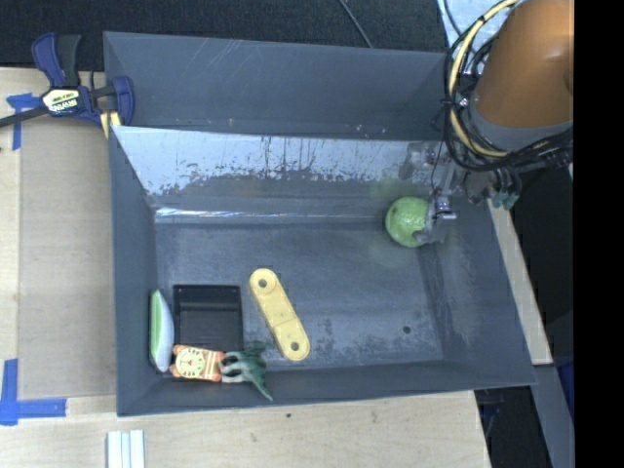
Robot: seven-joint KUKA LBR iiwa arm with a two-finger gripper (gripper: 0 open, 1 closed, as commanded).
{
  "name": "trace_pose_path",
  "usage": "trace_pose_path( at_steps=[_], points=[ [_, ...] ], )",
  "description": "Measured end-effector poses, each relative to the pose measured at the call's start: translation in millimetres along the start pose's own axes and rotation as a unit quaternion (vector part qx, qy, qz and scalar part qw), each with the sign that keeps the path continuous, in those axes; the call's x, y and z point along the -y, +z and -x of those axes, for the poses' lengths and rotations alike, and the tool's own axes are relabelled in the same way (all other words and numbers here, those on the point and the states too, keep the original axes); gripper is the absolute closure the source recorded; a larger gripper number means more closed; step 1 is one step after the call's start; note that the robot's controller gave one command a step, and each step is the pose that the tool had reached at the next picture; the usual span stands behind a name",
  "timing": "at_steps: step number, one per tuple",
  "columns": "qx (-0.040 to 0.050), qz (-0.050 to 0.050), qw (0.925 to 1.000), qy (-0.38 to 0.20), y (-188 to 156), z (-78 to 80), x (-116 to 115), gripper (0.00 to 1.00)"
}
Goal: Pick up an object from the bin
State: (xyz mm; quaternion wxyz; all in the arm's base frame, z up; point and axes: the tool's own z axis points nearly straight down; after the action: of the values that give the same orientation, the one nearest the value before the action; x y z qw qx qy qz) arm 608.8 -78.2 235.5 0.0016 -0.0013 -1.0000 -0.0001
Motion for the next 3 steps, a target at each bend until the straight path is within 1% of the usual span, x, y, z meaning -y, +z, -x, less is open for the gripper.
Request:
trace_pose_path(
  at_steps=[1,2,3],
  points=[
    [0.004,0.0,1.0,-0.001,-4.4,1.5,-0.4,0.0],
    [0.0066,-0.001,0.9996,0.029,140.7,17.9,63.2,0.0],
    [0.0063,0.005,0.9309,0.365,164.5,5.4,46.3,0.0]
  ],
)
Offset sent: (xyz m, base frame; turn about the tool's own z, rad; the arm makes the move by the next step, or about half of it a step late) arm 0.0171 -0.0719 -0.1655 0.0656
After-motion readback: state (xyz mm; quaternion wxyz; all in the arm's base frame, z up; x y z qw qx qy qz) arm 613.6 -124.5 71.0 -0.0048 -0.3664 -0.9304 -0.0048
